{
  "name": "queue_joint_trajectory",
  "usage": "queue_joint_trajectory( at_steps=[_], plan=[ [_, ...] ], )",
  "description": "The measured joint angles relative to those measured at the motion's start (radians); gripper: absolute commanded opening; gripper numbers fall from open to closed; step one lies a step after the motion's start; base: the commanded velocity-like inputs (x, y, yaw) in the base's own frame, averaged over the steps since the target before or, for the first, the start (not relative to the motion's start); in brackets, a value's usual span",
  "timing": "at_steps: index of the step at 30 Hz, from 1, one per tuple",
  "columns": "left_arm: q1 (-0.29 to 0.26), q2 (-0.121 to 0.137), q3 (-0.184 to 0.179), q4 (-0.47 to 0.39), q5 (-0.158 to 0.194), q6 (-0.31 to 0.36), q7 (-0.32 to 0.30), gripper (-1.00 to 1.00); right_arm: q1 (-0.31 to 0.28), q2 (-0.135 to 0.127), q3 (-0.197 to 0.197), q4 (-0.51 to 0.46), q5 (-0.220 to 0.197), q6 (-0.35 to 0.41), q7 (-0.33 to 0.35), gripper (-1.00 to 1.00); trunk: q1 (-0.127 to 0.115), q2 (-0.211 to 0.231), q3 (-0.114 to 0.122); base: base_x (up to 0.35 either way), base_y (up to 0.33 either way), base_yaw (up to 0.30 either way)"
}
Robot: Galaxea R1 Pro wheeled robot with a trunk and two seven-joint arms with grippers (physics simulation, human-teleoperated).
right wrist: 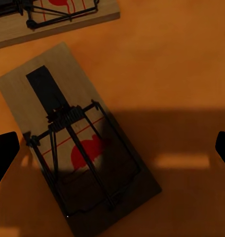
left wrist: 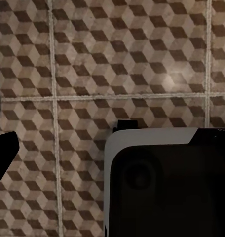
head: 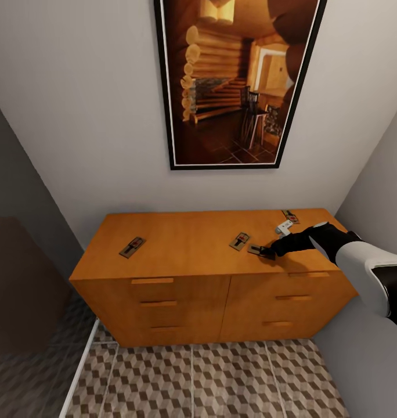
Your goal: Take the four mousetraps from the cabinet in the bathroom and place them on the bathroom floor. Make sure all four end up on the same floor surface, and ensure that at least two of them are either under or directly next to the same bathroom sink.
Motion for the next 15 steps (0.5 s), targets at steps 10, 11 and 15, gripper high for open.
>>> queue_joint_trajectory(
  at_steps=[10, 11, 15],
  plan=[
    [0.0, 0.0, 0.0, 0.0, 0.0, 0.0, 0.0, 1.0, 0.0, 0.0, 0.0, 0.0, 0.0, 0.0, 0.0, 1.0, 0.0, 0.0, 0.0, 0.0, 0.0, 0.0],
    [0.0, 0.0, 0.0, 0.0, 0.0, 0.0, 0.0, 1.0, 0.0, 0.0, 0.0, 0.0, 0.0, 0.0, 0.0, 1.0, 0.0, 0.0, 0.0, 0.0, 0.0, 0.0],
    [0.0, 0.0, 0.0, 0.0, 0.0, 0.0, 0.0, 1.0, 0.0, 0.0, 0.0, 0.0, 0.0, 0.0, 0.0, 1.0, 0.0, 0.0, -0.001, 0.0, 0.0, 0.0]
  ],
)
